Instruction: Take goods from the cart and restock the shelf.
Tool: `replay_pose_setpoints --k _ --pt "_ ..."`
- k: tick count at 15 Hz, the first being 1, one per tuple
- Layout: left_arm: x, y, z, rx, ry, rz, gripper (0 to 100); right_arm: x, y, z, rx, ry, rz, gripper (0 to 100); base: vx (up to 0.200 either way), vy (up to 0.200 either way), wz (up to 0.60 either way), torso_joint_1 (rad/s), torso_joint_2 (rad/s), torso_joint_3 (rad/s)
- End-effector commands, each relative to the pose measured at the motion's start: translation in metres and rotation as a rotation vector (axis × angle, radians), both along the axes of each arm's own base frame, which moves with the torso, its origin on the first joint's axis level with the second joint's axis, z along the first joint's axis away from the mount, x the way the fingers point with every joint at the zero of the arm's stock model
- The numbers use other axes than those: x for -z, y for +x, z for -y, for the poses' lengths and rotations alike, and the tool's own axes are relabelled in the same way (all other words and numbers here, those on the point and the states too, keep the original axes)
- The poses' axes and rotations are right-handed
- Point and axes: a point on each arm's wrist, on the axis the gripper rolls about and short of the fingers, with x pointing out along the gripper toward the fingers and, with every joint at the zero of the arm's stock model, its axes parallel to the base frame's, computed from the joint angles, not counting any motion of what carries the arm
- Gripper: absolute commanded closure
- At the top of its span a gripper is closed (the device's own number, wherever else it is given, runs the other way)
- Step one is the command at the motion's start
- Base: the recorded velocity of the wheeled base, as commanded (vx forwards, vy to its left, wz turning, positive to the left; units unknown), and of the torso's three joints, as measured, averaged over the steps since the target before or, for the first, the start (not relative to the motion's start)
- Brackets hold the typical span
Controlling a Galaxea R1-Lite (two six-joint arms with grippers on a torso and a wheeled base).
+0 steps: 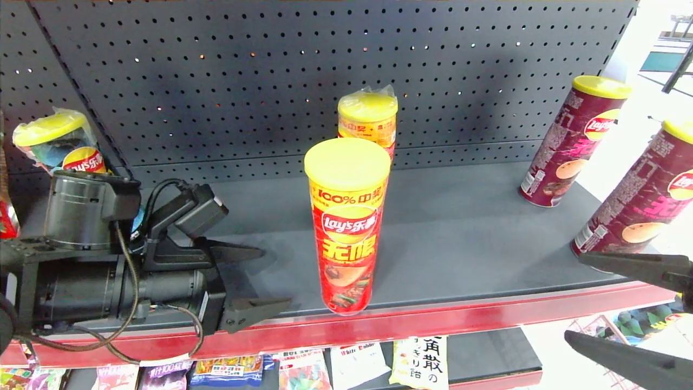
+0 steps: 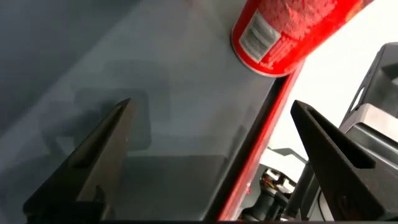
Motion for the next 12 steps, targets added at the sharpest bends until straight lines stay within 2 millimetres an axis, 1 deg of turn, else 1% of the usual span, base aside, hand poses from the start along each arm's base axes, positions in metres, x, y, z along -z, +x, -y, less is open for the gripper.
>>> replay_pose_setpoints --k 1,3,12 --pt "0.003 0.007 0.009 0.022 0.007 -0.015 0 -0.001 -0.004 0.003 0.001 0.010 0.014 0 0.000 0.000 0.00 0.000 0.00 0.000" --pt "0.004 0.011 0.016 0.040 0.009 -0.016 0 -0.002 -0.004 0.003 0.001 0.011 0.016 0 0.000 0.000 0.00 0.000 0.00 0.000" --pt "0.006 0.021 0.025 0.056 0.012 -0.024 0 -0.002 -0.004 0.003 0.002 0.011 0.017 0 0.000 0.000 0.00 0.000 0.00 0.000"
